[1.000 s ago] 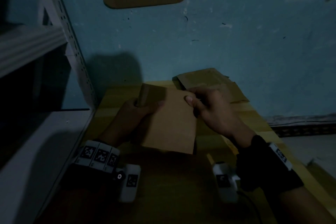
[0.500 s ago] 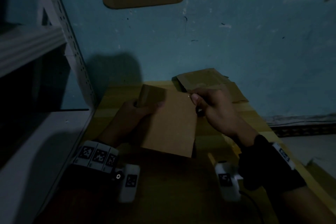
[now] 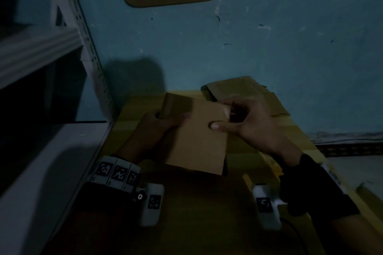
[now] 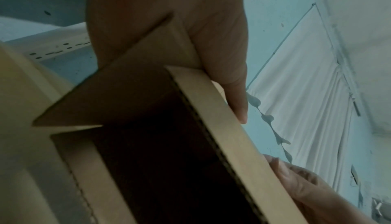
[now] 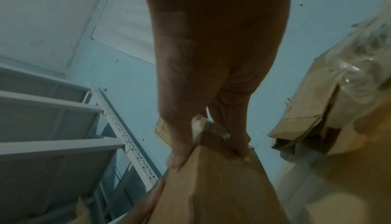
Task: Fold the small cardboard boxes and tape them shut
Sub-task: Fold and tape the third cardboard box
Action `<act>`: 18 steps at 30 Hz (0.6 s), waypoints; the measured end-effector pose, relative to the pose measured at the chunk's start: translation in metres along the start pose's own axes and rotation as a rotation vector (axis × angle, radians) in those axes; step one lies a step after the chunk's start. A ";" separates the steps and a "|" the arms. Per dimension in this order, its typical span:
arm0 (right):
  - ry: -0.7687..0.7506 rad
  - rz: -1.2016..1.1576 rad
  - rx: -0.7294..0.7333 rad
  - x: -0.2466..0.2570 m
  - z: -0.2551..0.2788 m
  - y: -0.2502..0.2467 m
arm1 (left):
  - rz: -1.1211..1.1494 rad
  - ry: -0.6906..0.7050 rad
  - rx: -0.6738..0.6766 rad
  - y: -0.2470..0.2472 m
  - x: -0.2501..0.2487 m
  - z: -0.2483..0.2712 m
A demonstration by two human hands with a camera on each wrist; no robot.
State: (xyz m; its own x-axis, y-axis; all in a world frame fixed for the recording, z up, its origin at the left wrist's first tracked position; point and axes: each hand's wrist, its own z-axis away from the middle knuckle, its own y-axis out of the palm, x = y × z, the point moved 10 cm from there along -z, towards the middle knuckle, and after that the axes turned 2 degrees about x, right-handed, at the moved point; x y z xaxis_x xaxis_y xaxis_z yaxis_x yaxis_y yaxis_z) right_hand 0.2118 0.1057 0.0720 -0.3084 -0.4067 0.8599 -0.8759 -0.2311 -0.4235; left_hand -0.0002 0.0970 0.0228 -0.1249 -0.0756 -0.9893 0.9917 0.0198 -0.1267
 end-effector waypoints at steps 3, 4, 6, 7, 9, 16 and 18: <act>-0.036 -0.044 -0.021 0.002 -0.002 -0.002 | 0.002 0.024 -0.004 -0.001 -0.003 0.000; -0.046 -0.073 -0.022 0.003 -0.002 -0.003 | 0.001 0.042 -0.005 -0.001 -0.006 0.001; -0.077 -0.067 -0.016 0.007 -0.001 -0.005 | -0.013 0.077 -0.015 -0.002 -0.009 0.000; -0.098 -0.037 -0.009 0.009 0.000 -0.005 | -0.029 0.092 -0.017 -0.001 -0.011 0.001; -0.130 0.041 -0.009 0.013 0.001 -0.006 | -0.054 0.111 -0.013 0.000 -0.014 0.001; -0.164 0.147 -0.060 0.013 0.002 -0.012 | -0.063 0.119 -0.015 0.000 -0.015 0.003; -0.145 0.121 -0.059 0.011 0.002 -0.013 | -0.049 0.117 -0.011 0.000 -0.016 0.004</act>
State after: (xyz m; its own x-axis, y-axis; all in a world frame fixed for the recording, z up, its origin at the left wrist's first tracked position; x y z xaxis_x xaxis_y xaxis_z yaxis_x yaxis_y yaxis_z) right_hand 0.2205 0.1026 0.0869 -0.3597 -0.5529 0.7516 -0.8572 -0.1223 -0.5002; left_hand 0.0021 0.0939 0.0390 -0.1768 0.0400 -0.9834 0.9840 0.0303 -0.1757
